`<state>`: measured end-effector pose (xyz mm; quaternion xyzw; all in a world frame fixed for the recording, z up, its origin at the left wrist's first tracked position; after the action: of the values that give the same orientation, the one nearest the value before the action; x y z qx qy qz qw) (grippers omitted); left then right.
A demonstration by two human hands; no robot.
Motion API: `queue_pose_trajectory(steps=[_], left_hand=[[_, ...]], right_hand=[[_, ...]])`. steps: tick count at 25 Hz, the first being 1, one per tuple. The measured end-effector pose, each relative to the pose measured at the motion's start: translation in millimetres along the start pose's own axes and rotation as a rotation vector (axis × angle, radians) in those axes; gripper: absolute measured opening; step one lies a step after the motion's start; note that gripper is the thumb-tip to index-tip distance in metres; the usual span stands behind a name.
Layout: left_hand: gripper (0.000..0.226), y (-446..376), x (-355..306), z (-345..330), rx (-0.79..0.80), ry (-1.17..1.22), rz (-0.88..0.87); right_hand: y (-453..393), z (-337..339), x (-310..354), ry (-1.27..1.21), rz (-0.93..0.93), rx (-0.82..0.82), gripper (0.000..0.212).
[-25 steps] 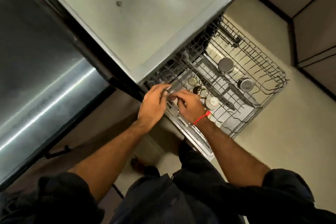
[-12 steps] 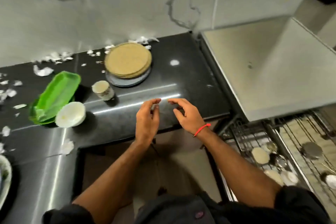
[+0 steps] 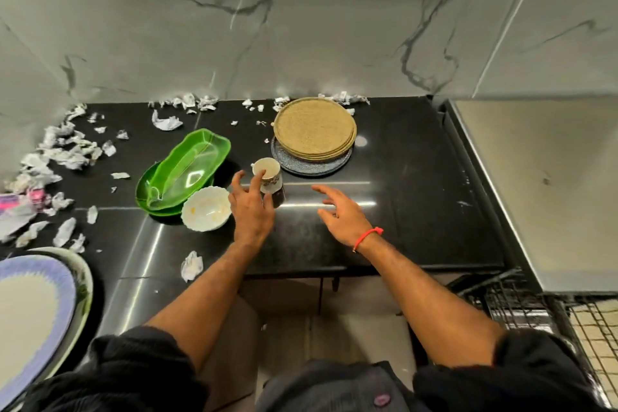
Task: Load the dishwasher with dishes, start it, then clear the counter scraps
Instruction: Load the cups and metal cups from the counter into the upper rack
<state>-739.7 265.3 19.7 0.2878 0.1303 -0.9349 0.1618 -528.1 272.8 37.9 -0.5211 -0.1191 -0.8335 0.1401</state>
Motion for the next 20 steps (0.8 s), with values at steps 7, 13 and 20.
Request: queue_pose_trajectory(steps=[7,13,20], left_hand=[[0.021,-30.1,9.1,-29.3,0.073,0.194,0.042],[0.023,-3.8,-37.6,-39.3,0.279,0.402,0.026],[0.043,90.1,-179.8,-80.9,0.906,0.779,0.184]], right_hand=[[-0.8,12.4,-11.8,0.033,0.001,-0.049,0.043],[24.3,35.9,-13.0,0.047,0.066,-0.105,0.055],[101.6,110.9,-23.4,0.110,0.142,-0.248,0.070]])
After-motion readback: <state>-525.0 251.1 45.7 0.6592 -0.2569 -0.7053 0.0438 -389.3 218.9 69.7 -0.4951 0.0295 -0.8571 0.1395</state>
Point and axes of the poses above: each hand's wrist, its own y-axis away from the middle knuckle, its own z-axis out of the back of the hand, x = y × z, the point moved 6 cm from there along -y, towards the middle knuckle, and after that the axes turned 5 degrees about -y, right-handed, at the moved point
